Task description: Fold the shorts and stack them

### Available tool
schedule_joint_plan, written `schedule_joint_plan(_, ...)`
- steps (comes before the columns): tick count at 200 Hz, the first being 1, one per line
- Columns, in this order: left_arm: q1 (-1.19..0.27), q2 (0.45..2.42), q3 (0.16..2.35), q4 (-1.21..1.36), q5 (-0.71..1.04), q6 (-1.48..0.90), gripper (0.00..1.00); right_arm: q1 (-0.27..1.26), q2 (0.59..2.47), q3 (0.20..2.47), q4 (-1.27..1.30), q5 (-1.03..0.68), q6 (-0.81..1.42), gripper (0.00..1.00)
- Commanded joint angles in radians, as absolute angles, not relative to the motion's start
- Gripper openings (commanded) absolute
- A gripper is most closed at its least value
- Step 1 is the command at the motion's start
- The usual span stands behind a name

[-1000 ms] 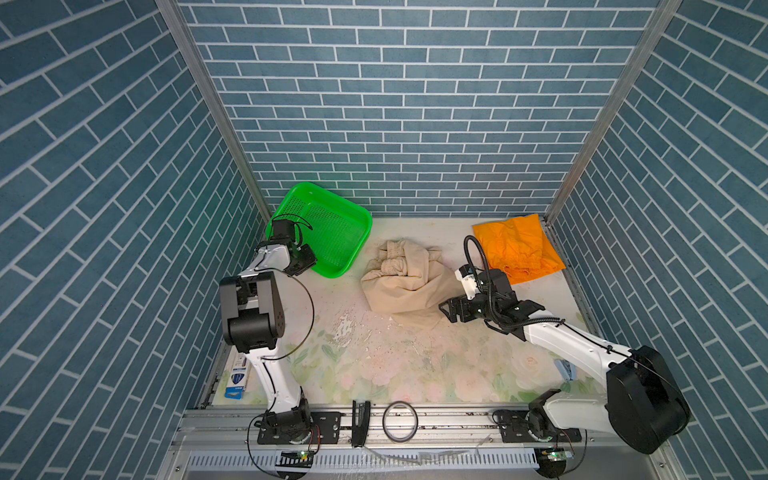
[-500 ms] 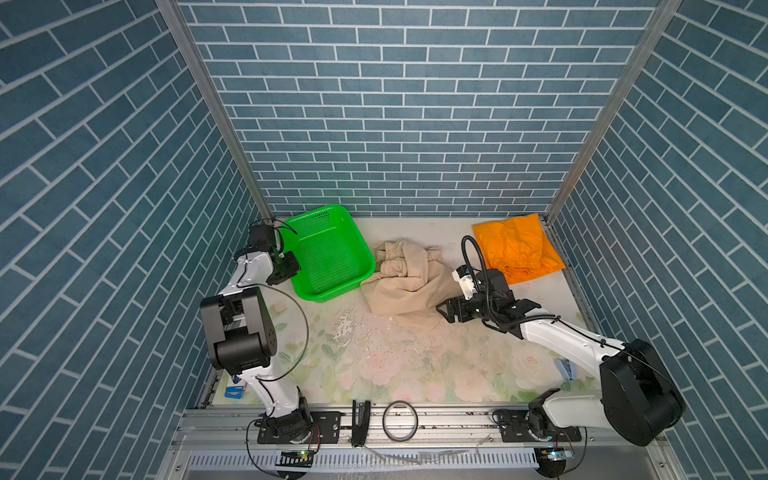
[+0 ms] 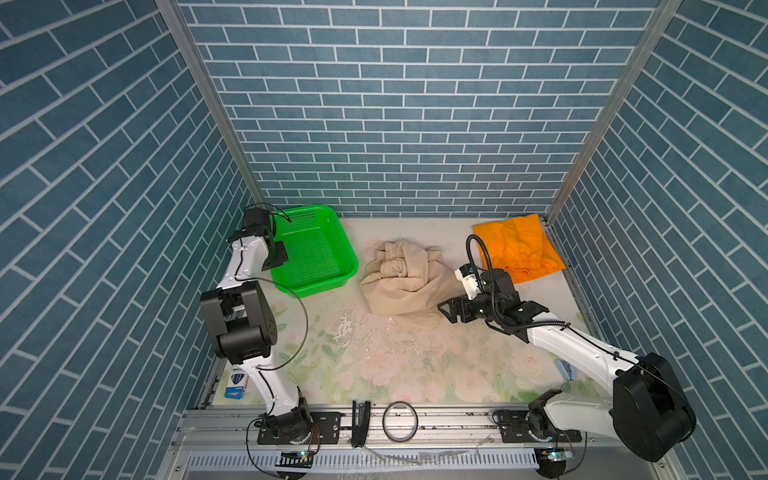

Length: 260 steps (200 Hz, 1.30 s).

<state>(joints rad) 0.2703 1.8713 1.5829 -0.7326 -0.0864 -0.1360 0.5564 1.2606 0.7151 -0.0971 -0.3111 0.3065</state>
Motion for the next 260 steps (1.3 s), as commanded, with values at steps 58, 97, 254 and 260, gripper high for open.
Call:
schedule_joint_plan(58,0.264,1.866,1.614,-0.811,0.007,-0.153,0.5,0.562,1.226,0.719,-0.125,-0.311,0.291,0.92)
schedule_joint_plan(97,0.103,1.786,1.623,-0.775,0.162,-0.228,0.72,0.561,1.227,0.717,-0.114,-0.304,0.296,0.92)
schedule_joint_plan(254,-0.118,2.201,1.898,-0.844,0.085,-0.198,0.61,0.565,1.198,0.717,-0.162,-0.291,0.285,0.91)
schedule_joint_plan(260,-0.118,2.193,1.88,-0.844,0.082,-0.186,0.55,0.564,1.206,0.722,-0.157,-0.293,0.284,0.91)
